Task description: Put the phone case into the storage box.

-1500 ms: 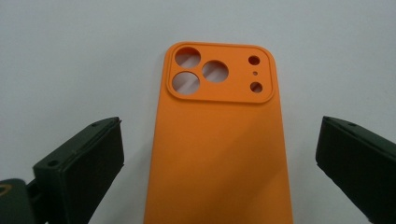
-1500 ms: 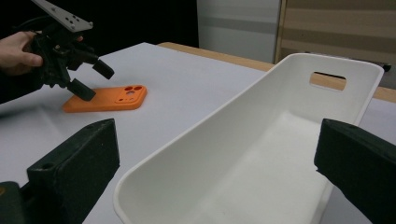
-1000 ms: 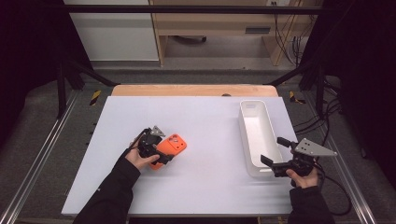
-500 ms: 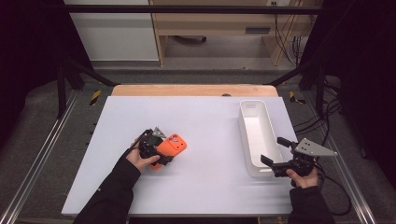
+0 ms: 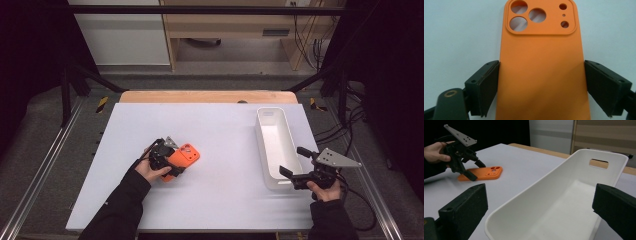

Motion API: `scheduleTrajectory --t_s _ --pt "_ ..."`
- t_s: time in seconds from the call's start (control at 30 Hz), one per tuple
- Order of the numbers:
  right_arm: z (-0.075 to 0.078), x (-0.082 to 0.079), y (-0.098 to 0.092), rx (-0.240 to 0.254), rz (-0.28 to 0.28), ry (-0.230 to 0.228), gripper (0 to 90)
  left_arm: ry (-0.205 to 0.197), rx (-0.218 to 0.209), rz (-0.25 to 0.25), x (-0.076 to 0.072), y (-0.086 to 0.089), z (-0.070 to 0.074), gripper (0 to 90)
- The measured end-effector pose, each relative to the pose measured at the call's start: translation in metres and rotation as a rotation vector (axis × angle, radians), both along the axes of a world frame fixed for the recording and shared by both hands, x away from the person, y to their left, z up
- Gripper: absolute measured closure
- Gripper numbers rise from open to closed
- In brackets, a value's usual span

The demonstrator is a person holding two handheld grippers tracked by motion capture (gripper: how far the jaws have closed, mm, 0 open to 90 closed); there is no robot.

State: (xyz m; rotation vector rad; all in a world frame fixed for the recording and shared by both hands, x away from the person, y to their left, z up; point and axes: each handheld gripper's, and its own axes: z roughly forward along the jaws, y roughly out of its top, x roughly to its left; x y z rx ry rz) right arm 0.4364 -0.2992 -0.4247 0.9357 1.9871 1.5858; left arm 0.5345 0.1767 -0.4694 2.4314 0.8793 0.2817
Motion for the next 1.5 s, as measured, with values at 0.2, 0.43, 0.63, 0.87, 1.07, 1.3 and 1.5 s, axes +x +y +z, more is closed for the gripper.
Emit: scheduleTrajectory --t_s 0.2,0.43,0.63,0.87,1.07,1.3,1.5 --pt "0.000 0.000 0.000 0.001 0.000 0.000 0.5 -0.004 0.005 0.000 0.000 0.000 0.000 15.2" --pt "0.000 0.000 0.000 0.002 0.000 0.002 0.5 -0.007 0.006 -0.001 0.000 0.000 0.000 15.2" --pt "0.000 0.000 0.000 0.001 0.000 -0.001 0.5 -0.009 0.006 -0.002 -0.001 0.000 0.000 15.2" --pt "0.001 0.000 0.000 0.002 0.000 -0.001 0.5 -0.003 0.015 -0.026 0.001 -0.001 0.001 15.5" --pt "0.001 0.000 0.000 0.003 0.004 -0.001 0.5 -0.020 0.027 -0.037 0.000 -0.002 0.002 15.6" --pt "0.001 0.000 0.000 0.001 0.003 -0.003 0.5 -0.037 -0.006 -0.029 -0.002 0.001 0.011 15.6" --pt "0.001 -0.001 0.000 0.001 0.003 -0.002 0.5 -0.051 -0.030 -0.042 -0.006 0.001 0.020 15.6"
